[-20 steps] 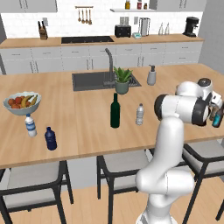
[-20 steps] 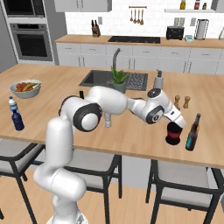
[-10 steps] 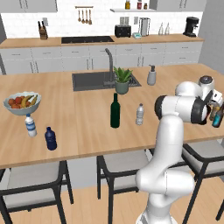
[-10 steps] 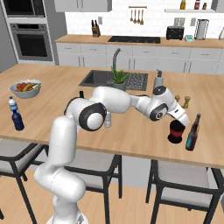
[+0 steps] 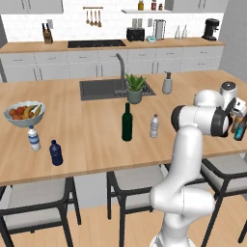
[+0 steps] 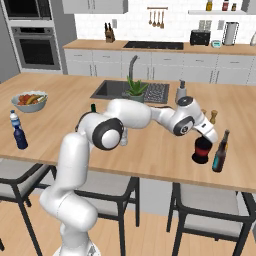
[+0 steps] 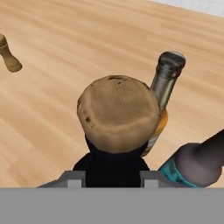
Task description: Move the plastic bottles in the middle to the plastics group, and the glass bottles in the middle to the glass group.
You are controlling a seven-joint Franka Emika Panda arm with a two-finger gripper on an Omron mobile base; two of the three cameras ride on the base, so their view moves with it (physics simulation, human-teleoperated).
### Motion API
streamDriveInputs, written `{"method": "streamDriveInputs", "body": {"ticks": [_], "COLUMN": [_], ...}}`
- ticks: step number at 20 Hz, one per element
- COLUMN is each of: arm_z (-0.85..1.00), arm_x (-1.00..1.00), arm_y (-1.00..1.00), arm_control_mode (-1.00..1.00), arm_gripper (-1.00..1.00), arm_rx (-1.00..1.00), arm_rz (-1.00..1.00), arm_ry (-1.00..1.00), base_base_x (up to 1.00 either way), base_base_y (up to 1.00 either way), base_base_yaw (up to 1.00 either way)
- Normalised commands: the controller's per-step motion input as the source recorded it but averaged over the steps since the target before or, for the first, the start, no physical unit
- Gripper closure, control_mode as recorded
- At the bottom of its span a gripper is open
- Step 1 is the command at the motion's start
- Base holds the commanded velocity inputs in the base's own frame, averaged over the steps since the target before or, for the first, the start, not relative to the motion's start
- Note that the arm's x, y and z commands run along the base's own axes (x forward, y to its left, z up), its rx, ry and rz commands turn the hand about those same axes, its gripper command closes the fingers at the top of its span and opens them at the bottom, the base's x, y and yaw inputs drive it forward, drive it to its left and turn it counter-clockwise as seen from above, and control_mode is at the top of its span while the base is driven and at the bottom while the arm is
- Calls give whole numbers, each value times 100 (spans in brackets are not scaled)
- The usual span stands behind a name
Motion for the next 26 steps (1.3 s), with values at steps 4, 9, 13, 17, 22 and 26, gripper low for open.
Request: {"method": "streamDriveInputs", "body": {"ticks": [4, 9, 13, 17, 22, 26], "arm_z": [0, 0, 0, 0, 17, 48], "arm_x": [0, 0, -2, -8, -9, -15], "arm_y": [0, 0, 0, 3, 5, 13], "arm_control_mode": [-100, -100, -100, -100, -100, -100], "arm_gripper": [-100, -100, -100, -100, -100, -100], "arm_rx": [0, 0, 0, 0, 0, 0], "arm_rz": [0, 0, 0, 0, 0, 0], "arm_ry": [0, 0, 0, 0, -5, -7], "base_base_x": [0, 0, 0, 0, 0, 0], "base_base_y": [0, 0, 0, 0, 0, 0], "base_base_yaw": [0, 0, 0, 0, 0, 0]}}
